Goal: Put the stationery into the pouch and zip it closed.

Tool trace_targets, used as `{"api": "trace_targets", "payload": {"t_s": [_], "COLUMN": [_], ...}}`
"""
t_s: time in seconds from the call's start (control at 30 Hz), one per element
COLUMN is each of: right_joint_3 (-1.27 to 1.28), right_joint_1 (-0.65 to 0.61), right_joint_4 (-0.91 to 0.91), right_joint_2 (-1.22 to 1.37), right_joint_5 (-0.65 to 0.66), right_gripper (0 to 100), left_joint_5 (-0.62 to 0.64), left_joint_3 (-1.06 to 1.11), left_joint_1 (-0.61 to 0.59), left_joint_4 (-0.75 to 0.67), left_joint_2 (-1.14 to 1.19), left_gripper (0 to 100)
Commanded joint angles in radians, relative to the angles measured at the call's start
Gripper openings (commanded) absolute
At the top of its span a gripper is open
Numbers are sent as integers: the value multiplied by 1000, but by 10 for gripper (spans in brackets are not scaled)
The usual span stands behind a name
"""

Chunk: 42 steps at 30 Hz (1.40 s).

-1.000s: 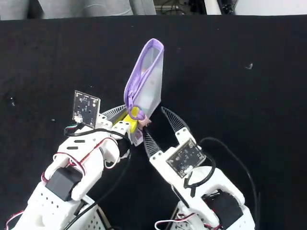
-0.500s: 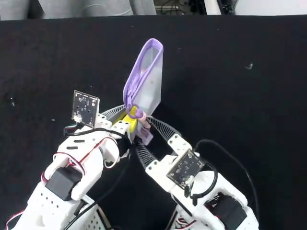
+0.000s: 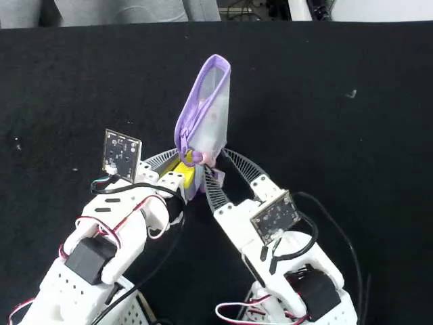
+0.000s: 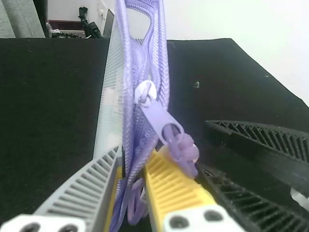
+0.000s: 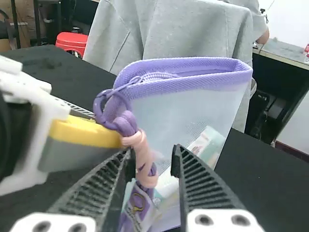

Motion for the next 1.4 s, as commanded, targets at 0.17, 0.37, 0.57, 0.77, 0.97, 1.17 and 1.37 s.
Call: {"api": "trace_targets", "payload": {"t_s": [0.17,0.37,0.57,0.77,0.97,1.17,1.37], "right_joint_3": [-205,-331,-329,-309,-371,-530,-651], "right_joint_1": [-17,-18,-175,-199,-141,-141,-153], "right_joint_4": [20,72,199,198,173,239,341], "right_joint_2": [243,417,278,260,429,634,792], "right_joint_5": [-49,-46,18,21,71,181,382], "right_gripper": [208,208,208,208,208,208,205], "left_joint_5": [-6,-6,-6,-6,-40,-63,-112], "left_joint_3": [-33,-39,-31,-33,-31,-31,-30], "left_joint_1": [8,1,7,8,1,1,8], "left_joint_4": [52,60,52,57,54,57,60], "left_joint_2": [-3,-3,-3,-3,-3,-3,-3], "left_gripper": [28,28,29,29,29,29,29]}}
